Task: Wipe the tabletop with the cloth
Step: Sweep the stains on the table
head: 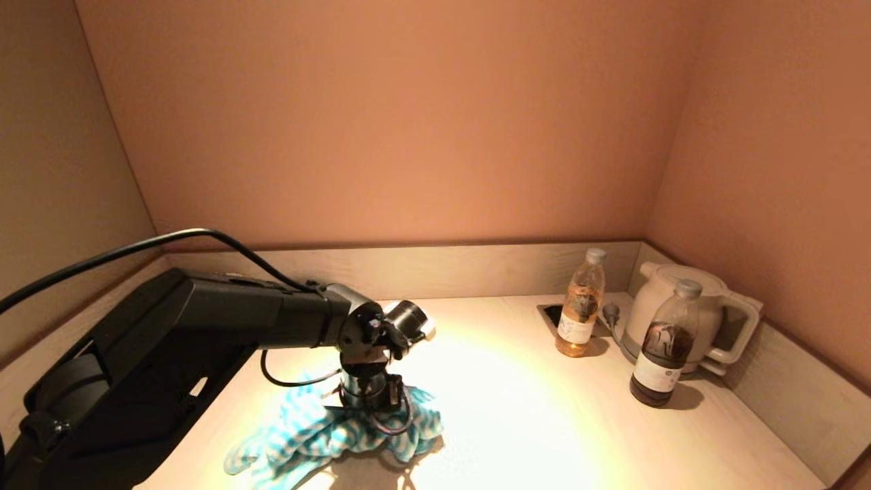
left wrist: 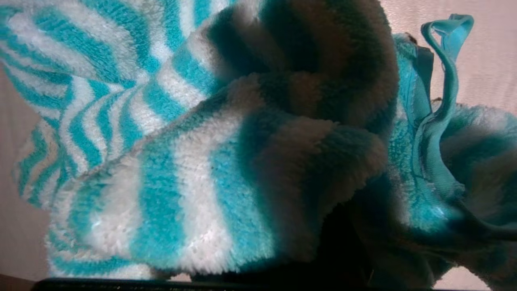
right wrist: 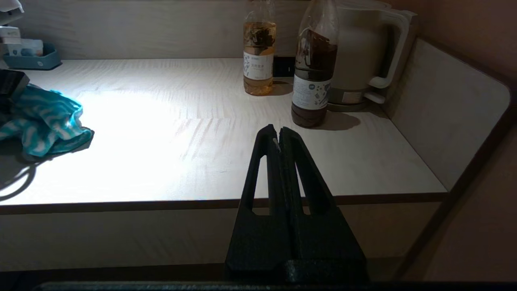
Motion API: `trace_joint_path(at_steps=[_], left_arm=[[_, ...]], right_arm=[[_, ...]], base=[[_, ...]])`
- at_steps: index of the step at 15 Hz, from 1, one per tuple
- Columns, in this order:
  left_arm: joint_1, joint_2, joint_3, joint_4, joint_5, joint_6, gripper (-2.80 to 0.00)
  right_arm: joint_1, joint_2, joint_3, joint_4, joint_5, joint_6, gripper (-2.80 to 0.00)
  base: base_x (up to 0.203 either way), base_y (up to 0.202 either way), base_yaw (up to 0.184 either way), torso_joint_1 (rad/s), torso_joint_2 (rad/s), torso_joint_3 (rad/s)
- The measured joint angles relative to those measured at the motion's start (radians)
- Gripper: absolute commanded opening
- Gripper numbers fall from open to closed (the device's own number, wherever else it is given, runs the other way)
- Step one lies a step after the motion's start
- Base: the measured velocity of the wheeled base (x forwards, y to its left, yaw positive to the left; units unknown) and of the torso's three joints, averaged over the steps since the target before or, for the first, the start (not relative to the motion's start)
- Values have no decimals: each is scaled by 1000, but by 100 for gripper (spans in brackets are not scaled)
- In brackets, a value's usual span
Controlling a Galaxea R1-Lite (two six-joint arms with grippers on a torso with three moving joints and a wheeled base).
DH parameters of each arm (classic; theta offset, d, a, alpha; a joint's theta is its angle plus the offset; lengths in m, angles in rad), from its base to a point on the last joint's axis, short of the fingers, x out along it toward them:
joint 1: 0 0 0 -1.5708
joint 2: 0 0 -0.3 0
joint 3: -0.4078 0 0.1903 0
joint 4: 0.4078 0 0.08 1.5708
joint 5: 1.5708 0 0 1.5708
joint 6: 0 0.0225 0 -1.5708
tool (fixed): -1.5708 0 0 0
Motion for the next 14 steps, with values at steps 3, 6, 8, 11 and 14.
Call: trace_joint_path(at_steps=[3, 6, 8, 11, 14], left_arm=[[-14, -55, 100, -5, -6, -9, -280], [-124, -80, 120, -1, -33, -27, -280], [-198, -84, 100, 5, -63, -29, -280], [-255, -64, 11, 30, -96, -23, -280], [-214, -6, -85, -28, -97, 28, -280]], right_arm=[[0, 0, 0, 0, 0, 0, -280], [0, 0, 0, 0, 0, 0, -280], [0, 0, 0, 0, 0, 0, -280], [0, 0, 0, 0, 0, 0, -280], [0, 0, 0, -1, 0, 0, -280]], base=[[0, 0, 0, 0, 0, 0], [0, 0, 0, 0, 0, 0], [0, 0, 0, 0, 0, 0], [0, 0, 0, 0, 0, 0], [0, 0, 0, 0, 0, 0]])
